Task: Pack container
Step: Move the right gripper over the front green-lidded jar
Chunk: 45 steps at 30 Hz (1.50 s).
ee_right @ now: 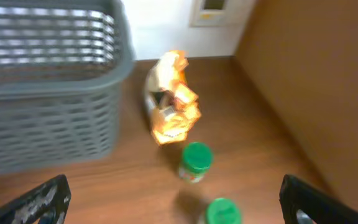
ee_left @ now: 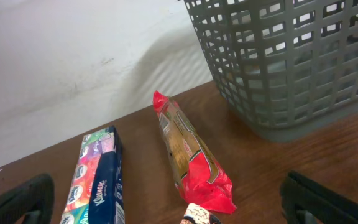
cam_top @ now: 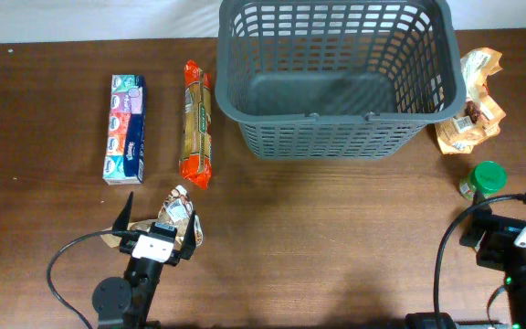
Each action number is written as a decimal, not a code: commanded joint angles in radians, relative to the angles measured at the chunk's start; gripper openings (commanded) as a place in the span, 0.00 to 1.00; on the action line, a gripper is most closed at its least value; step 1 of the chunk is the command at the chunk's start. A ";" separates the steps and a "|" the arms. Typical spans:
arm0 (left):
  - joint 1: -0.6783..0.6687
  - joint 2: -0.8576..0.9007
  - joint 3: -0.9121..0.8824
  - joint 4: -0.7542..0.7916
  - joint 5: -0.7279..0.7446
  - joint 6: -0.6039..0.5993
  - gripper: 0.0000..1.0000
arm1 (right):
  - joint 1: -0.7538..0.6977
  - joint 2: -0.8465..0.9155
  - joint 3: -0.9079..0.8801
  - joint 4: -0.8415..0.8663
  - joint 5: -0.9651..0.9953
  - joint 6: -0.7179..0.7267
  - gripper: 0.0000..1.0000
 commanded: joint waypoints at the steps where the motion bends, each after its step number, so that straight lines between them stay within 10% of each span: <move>1: -0.004 -0.008 -0.005 -0.004 0.004 0.012 0.99 | 0.007 0.047 0.066 -0.025 -0.141 0.023 0.99; 18: -0.004 -0.008 -0.005 -0.004 0.004 0.012 0.99 | -0.048 0.332 0.331 -0.449 0.398 0.762 0.99; 28: -0.004 -0.008 -0.005 -0.004 0.004 0.011 0.99 | -0.451 0.631 0.595 -0.569 0.027 0.544 0.99; 45: -0.004 -0.008 -0.005 -0.004 0.004 0.011 0.99 | -0.798 0.760 0.499 -0.537 -0.174 0.531 0.99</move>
